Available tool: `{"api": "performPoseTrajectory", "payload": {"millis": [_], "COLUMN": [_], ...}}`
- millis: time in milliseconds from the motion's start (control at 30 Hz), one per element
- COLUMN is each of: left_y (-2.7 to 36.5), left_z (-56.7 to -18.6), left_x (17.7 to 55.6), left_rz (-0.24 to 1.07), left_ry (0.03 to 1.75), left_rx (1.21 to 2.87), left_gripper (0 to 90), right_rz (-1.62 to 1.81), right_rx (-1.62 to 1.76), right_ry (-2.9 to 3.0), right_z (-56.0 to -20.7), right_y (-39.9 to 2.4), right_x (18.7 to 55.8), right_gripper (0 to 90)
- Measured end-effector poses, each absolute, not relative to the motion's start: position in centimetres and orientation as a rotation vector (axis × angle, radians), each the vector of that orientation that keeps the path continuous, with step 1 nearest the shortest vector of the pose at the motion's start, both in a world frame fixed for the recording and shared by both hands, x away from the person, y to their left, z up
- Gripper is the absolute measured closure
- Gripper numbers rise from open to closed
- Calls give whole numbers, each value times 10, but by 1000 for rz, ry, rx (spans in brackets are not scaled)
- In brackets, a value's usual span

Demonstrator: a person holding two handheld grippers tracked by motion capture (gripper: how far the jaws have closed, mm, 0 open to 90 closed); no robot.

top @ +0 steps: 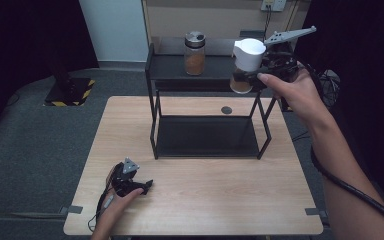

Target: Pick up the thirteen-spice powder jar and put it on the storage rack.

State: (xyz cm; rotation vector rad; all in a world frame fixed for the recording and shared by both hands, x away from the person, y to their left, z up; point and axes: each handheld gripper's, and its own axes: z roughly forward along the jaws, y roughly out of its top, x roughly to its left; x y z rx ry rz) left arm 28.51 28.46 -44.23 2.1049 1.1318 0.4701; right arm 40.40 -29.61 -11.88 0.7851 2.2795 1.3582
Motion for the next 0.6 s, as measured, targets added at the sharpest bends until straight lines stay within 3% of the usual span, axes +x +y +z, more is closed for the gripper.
{"api": "performPoseTrajectory", "payload": {"millis": [600], "left_y": [285], "left_z": [-442], "left_x": [287], "left_rz": [466], "left_ry": [1124], "left_rx": [2113], "left_gripper": [26], "right_rz": [1288], "right_rx": [860], "right_ry": [2235], "right_z": [-104], "right_y": [-287], "right_x": [438], "right_gripper": [313]}}
